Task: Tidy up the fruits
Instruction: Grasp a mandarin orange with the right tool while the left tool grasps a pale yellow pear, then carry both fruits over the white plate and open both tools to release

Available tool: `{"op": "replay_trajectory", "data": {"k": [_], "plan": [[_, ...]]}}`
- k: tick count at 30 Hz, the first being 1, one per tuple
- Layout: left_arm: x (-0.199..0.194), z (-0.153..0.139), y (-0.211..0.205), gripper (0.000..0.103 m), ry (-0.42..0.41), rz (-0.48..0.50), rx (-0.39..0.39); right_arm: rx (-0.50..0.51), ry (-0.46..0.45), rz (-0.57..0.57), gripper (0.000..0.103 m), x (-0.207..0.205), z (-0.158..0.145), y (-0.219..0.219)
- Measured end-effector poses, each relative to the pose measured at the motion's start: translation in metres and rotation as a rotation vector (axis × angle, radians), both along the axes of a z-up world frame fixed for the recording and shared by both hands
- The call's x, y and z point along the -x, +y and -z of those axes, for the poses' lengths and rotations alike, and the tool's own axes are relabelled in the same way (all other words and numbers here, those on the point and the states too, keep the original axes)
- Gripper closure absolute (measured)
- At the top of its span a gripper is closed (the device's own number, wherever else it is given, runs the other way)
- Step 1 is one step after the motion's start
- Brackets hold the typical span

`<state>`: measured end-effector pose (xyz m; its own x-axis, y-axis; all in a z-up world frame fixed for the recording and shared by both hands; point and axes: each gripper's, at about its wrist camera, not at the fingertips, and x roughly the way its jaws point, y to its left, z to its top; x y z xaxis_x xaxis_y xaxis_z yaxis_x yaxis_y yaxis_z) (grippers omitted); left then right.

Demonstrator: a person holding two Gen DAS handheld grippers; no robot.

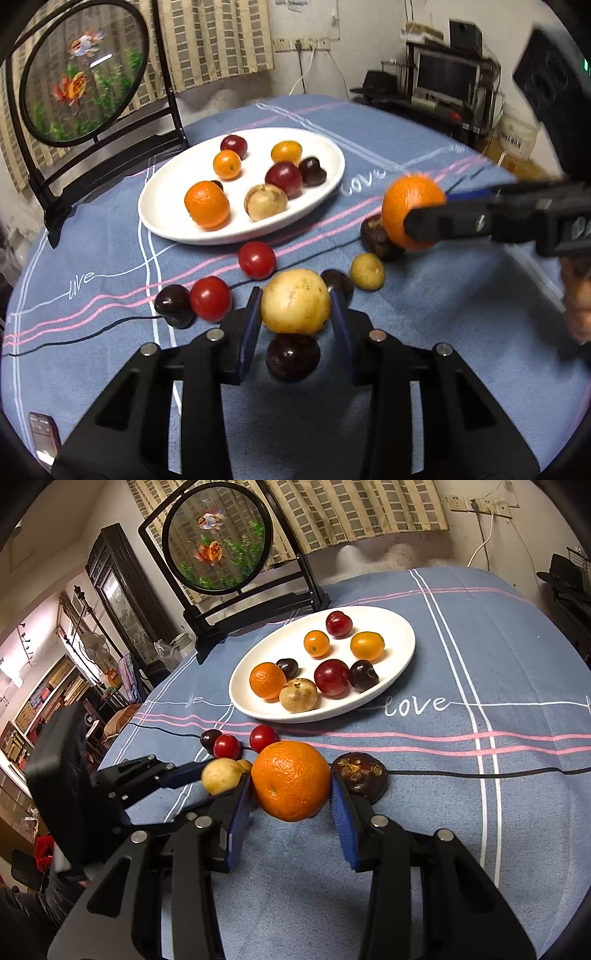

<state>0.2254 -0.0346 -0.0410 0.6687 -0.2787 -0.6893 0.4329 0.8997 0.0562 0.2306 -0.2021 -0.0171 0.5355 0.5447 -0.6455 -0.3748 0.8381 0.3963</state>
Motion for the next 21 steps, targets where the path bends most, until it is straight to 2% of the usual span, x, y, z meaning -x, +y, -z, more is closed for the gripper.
{"op": "replay_trajectory", "data": {"k": [6, 10, 15, 21], "plan": [[-0.001, -0.021, 0.019, 0.066, -0.015, -0.038, 0.13, 0.028, -0.034, 0.017, 0.06, -0.002, -0.001, 0.0], [-0.025, -0.035, 0.032, 0.066, -0.02, -0.106, 0.181, 0.045, -0.089, 0.055, 0.06, -0.019, -0.007, 0.003], [-0.078, -0.045, 0.04, 0.066, -0.026, -0.224, 0.196, 0.031, -0.179, 0.104, 0.06, -0.055, -0.021, 0.015], [-0.14, -0.033, 0.054, 0.066, 0.031, -0.379, 0.157, 0.069, -0.15, 0.117, 0.06, -0.11, -0.014, 0.038]]}}
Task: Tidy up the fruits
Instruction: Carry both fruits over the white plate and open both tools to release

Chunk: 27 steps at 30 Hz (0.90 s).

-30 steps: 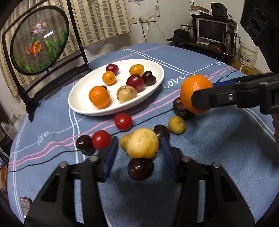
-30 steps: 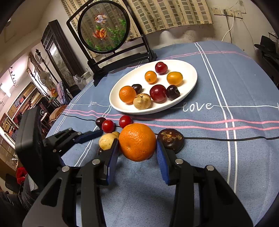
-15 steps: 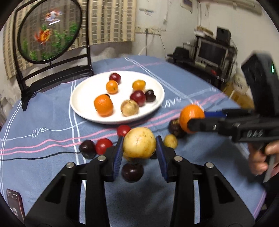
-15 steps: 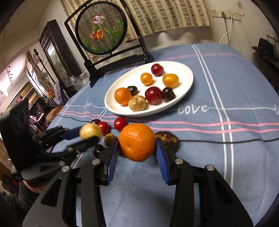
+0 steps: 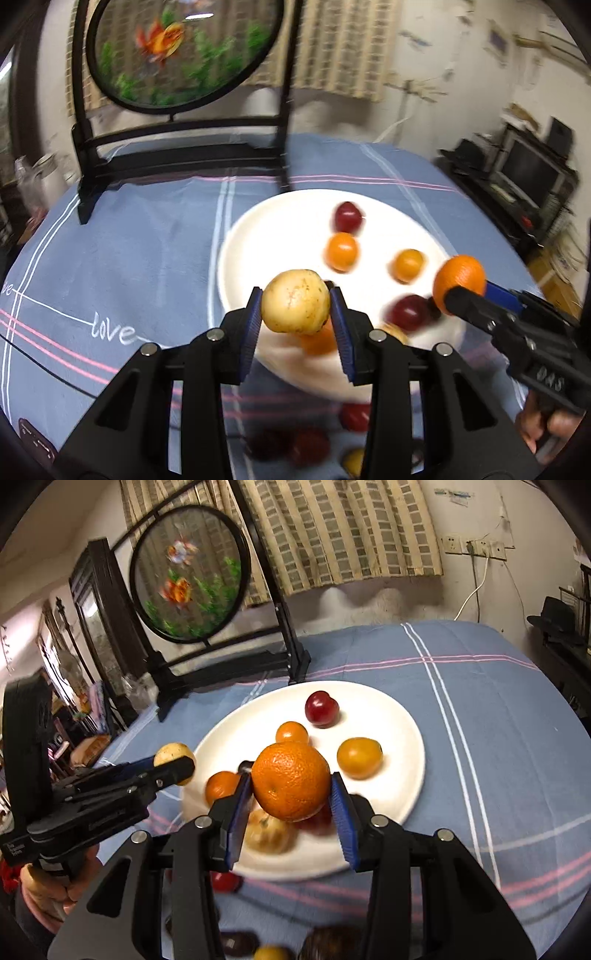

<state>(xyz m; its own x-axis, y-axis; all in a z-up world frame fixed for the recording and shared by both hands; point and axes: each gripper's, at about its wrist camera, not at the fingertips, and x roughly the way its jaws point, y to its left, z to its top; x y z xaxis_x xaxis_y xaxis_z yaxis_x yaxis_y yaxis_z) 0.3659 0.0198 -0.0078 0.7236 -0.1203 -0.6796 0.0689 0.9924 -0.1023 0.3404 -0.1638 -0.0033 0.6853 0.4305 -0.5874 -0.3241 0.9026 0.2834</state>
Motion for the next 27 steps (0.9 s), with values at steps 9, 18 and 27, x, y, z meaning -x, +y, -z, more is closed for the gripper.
{"op": "replay_trajectory", "data": {"k": [9, 18, 27], "plan": [[-0.015, 0.018, 0.004, 0.066, 0.056, -0.017, -0.023, 0.018, 0.043, -0.029, 0.059, -0.03, 0.014, 0.016], [0.038, -0.017, 0.006, 0.019, -0.057, -0.042, -0.115, 0.026, -0.035, -0.041, 0.049, 0.016, -0.022, -0.002], [0.107, 0.016, 0.016, 0.011, -0.028, -0.02, -0.124, 0.116, 0.093, -0.002, 0.049, 0.069, 0.023, -0.043]]}}
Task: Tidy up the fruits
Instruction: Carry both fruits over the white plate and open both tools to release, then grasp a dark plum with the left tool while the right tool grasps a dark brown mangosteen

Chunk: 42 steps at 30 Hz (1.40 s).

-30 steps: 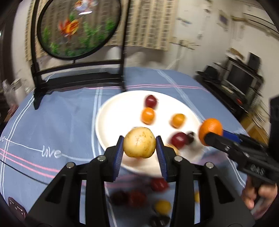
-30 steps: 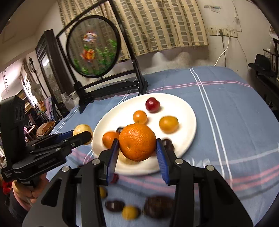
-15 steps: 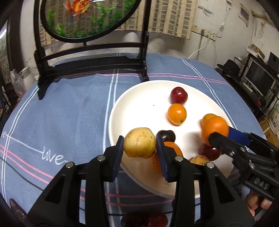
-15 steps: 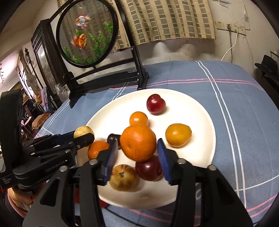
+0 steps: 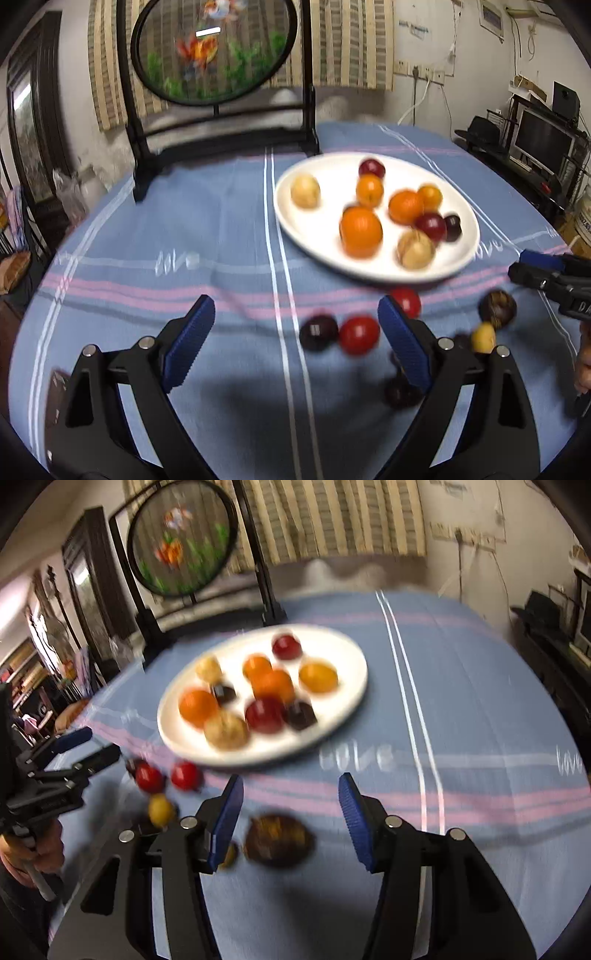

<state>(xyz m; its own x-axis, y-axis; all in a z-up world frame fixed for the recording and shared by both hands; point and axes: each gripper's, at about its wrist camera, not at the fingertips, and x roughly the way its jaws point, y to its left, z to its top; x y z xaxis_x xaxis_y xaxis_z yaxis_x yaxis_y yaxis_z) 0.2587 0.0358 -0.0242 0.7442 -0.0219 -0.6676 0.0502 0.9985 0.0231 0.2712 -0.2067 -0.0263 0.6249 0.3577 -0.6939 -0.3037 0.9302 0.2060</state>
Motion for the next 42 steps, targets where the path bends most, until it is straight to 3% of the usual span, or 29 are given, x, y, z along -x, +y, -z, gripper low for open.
{"op": "replay_trajectory", "data": {"k": [2, 6, 17, 19, 21, 24, 29, 36, 42], "plan": [[0.006, -0.001, 0.002, 0.011, -0.007, 0.016, 0.023, 0.01, 0.031, -0.018, 0.049, 0.004, 0.006, 0.002], [0.013, -0.007, 0.002, 0.011, -0.058, -0.006, -0.024, 0.053, 0.033, -0.039, 0.049, 0.008, 0.01, 0.011], [0.015, -0.013, 0.005, 0.011, -0.049, -0.009, 0.02, 0.139, 0.093, -0.072, 0.05, 0.002, 0.032, 0.025], [0.016, -0.013, 0.005, 0.011, -0.045, 0.002, 0.018, 0.145, 0.085, -0.074, 0.055, 0.003, 0.032, 0.026], [0.018, -0.011, 0.004, 0.011, -0.035, 0.032, 0.016, 0.119, 0.091, -0.065, 0.056, 0.002, 0.031, 0.021], [0.024, -0.003, -0.004, 0.012, 0.006, 0.153, 0.037, 0.047, 0.08, -0.018, 0.056, 0.0, 0.024, 0.007], [0.032, 0.012, -0.027, 0.038, 0.076, 0.299, 0.039, 0.023, 0.079, 0.004, 0.056, -0.002, 0.02, 0.0], [0.03, 0.031, -0.045, 0.046, 0.125, 0.353, -0.004, 0.019, 0.08, -0.016, 0.056, 0.001, 0.017, 0.003], [0.024, 0.042, -0.046, 0.064, 0.163, 0.355, -0.004, 0.018, 0.078, -0.017, 0.056, 0.002, 0.016, 0.004]]}}
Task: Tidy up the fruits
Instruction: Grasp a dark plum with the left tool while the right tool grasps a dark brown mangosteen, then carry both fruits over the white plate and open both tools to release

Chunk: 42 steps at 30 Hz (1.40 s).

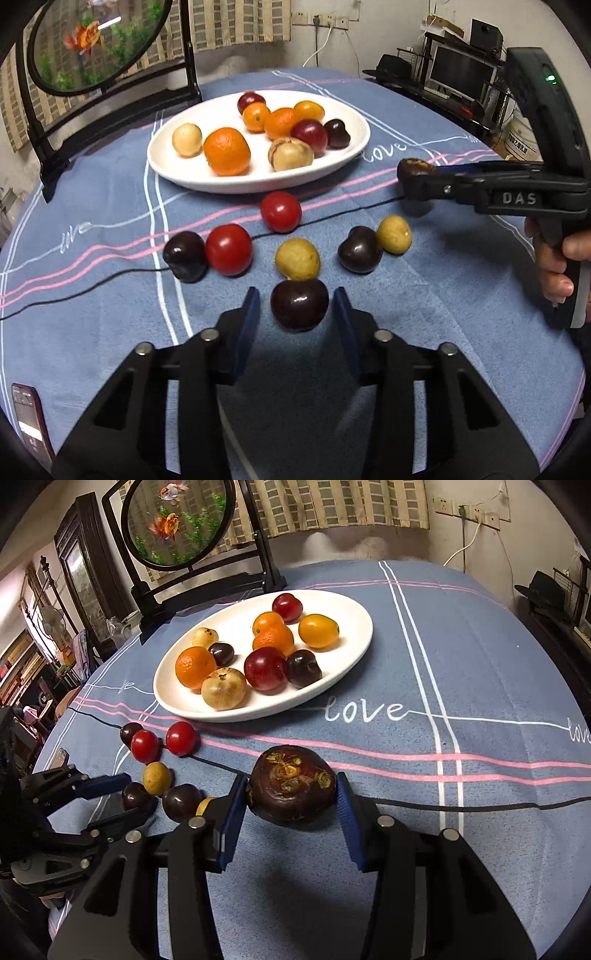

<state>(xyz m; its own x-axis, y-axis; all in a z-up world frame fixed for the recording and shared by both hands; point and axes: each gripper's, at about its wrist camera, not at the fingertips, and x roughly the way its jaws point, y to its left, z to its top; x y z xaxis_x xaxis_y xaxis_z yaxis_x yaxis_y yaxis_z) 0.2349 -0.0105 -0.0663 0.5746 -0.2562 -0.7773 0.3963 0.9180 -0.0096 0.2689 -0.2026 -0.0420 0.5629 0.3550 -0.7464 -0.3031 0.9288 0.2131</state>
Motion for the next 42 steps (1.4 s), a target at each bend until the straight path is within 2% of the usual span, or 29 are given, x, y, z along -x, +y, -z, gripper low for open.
{"op": "replay_trajectory", "data": {"k": [7, 9, 12, 17, 23, 25, 29, 35, 42], "plan": [[-0.001, 0.006, -0.003, 0.065, 0.011, 0.001, -0.006, 0.001, -0.001, -0.002, 0.056, 0.001, -0.001, 0.0], [-0.001, 0.006, -0.004, 0.069, 0.01, 0.001, -0.004, 0.001, 0.001, -0.004, 0.056, 0.0, -0.001, 0.001], [-0.001, 0.003, -0.003, 0.07, 0.022, 0.008, 0.008, 0.014, 0.001, -0.007, 0.056, 0.0, 0.001, 0.002], [0.011, -0.018, 0.0, 0.07, -0.035, 0.018, 0.069, 0.003, -0.024, -0.019, 0.056, 0.002, -0.002, 0.003], [0.017, -0.055, 0.016, 0.07, -0.12, -0.018, 0.185, -0.111, -0.159, -0.051, 0.055, 0.018, -0.031, 0.006], [0.006, -0.067, 0.02, 0.07, -0.144, -0.054, 0.195, -0.143, -0.21, -0.045, 0.055, 0.019, -0.043, 0.009], [-0.033, -0.084, 0.022, 0.07, -0.168, -0.174, 0.147, -0.19, -0.28, 0.015, 0.055, -0.001, -0.061, 0.016], [-0.094, -0.083, 0.024, 0.07, -0.144, -0.301, 0.109, -0.146, -0.268, 0.063, 0.055, -0.048, -0.059, 0.034], [-0.135, -0.064, 0.026, 0.07, -0.086, -0.341, 0.059, -0.116, -0.204, 0.051, 0.055, -0.081, -0.039, 0.04]]}}
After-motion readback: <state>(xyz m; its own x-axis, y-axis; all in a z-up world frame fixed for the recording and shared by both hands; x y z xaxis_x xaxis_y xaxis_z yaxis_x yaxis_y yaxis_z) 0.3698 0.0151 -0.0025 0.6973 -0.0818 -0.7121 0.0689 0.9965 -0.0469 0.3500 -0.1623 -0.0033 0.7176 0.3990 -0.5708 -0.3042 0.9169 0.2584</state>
